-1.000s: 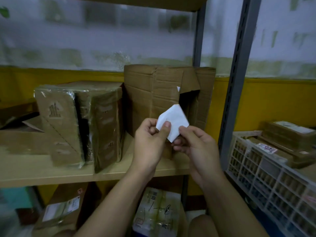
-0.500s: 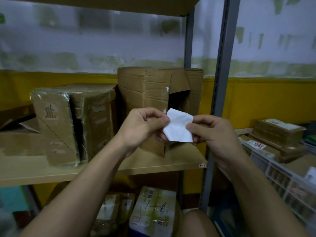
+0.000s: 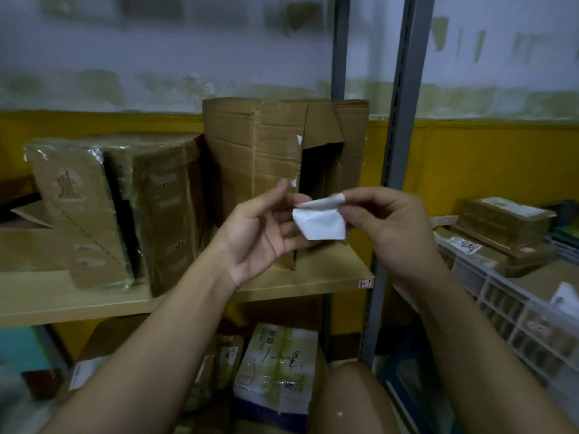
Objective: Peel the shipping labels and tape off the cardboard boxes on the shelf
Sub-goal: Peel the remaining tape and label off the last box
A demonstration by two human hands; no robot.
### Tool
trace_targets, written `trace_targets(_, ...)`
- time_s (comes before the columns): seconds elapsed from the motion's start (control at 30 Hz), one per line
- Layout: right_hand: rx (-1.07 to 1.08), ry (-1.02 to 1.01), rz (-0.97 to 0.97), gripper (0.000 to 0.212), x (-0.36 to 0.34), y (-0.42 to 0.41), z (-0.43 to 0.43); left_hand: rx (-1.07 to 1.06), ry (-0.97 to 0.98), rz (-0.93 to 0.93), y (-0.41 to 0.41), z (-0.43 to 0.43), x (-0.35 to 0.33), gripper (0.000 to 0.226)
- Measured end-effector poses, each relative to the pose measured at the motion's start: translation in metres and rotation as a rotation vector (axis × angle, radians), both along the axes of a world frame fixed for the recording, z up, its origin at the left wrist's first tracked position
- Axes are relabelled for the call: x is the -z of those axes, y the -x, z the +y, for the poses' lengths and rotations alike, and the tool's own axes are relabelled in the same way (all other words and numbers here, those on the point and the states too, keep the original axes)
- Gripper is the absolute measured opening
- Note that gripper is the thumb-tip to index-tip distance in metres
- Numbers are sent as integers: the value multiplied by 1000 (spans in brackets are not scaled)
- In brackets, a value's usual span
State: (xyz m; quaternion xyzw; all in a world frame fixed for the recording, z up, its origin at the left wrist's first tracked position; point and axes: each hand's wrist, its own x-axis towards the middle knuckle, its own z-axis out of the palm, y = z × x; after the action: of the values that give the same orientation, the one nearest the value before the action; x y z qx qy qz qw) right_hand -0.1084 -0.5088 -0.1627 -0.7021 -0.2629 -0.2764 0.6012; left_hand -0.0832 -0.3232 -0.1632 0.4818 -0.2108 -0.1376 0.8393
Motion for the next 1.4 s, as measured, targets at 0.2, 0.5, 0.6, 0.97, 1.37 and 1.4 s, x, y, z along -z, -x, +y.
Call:
trace_targets(0.2, 76, 300, -96, 22, -3, -14, -5, -251, -239, -179, -9, 3, -8, 13)
trace_targets(0.5, 0, 19, 483, 26, -6, -30, 25, -668, -535, -596, -19, -1, -1, 16)
trace_targets(0.6, -94, 23, 453, 18, -7, -28, 25, -788, -498, -630, -23, -1, 8, 19)
trace_targets(0.97, 216, 328, 188, 19, 11, -10, -7, 17, -207, -81, -32, -12, 22, 24)
trace_targets(1.37, 171, 5, 523, 29, 33, 12, -45, -221, -438, -305, -36, -55, 43, 19)
trace_targets(1.4, 226, 10, 546, 19, 36, 13, -47, -238, -461, -353, -33, -61, 46, 19)
